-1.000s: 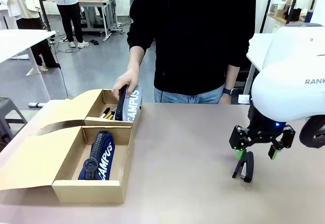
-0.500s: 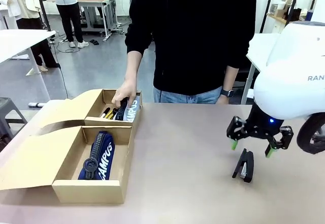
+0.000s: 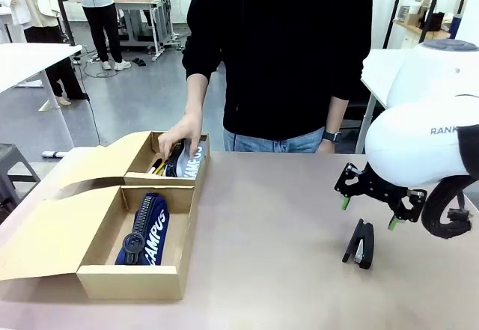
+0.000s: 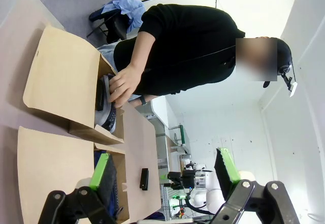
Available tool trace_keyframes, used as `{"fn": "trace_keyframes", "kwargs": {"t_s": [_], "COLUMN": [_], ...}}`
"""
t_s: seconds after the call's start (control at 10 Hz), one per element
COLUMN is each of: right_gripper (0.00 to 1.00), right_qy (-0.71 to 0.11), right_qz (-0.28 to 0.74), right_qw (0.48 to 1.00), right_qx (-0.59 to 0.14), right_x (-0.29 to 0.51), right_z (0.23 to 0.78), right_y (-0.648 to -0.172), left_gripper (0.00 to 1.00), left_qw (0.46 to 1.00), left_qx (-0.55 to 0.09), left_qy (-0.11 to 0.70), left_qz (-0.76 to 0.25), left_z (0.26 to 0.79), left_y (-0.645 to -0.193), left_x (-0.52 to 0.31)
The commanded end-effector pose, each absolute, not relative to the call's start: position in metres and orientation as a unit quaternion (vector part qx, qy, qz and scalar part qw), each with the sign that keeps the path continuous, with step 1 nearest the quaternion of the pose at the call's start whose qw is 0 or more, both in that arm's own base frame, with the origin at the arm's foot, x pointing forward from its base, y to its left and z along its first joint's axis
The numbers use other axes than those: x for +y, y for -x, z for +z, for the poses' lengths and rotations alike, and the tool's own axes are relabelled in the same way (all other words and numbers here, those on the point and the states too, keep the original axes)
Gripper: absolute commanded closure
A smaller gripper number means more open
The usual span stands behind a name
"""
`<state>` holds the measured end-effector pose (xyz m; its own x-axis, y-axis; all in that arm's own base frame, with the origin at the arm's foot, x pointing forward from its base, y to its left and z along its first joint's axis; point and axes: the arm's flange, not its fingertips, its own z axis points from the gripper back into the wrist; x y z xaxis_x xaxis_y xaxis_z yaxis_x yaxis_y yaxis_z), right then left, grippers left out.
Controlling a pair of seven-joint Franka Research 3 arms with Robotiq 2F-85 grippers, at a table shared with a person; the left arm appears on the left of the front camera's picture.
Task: Place items inside the box.
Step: Pick up a Pencil pouch or Stapler and place it inside the Mailer Box closest to the robot.
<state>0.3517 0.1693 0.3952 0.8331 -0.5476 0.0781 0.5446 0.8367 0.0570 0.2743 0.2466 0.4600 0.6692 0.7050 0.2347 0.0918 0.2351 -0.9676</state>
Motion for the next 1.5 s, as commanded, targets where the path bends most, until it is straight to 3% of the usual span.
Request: {"fn": "trace_keyframes", "kwargs": {"t_s": [0.0,0.2,0.5,1.2,1.3,1.4], "right_gripper": [0.00,0.00,0.00,0.00,0.56,0.56], "right_qy": [0.024,0.009,-0.021,-0.030,-0.026,-0.029], "right_qz": [-0.285,-0.257,-0.267,-0.255,-0.243,-0.239], "right_qw": [0.957,0.966,0.964,0.966,0.970,0.970], "right_qx": [-0.041,0.002,-0.003,-0.004,0.000,0.004], "right_x": [0.153,0.136,0.123,0.126,0.128,0.129], "right_z": [0.365,0.327,0.291,0.282,0.282,0.282], "right_y": [-0.341,-0.353,-0.356,-0.358,-0.358,-0.358], "left_gripper": [0.00,0.00,0.00,0.00,0.00,0.00], "left_qw": [0.698,0.698,0.698,0.698,0.698,0.698], "left_qx": [-0.358,-0.358,-0.358,-0.358,-0.358,-0.358], "left_qy": [0.584,0.584,0.584,0.584,0.584,0.584], "left_qz": [0.209,0.209,0.209,0.209,0.209,0.209], "left_z": [0.461,0.461,0.461,0.461,0.461,0.461], "left_y": [-0.275,-0.275,-0.275,-0.275,-0.275,-0.275], "left_x": [0.246,0.246,0.246,0.246,0.246,0.246]}}
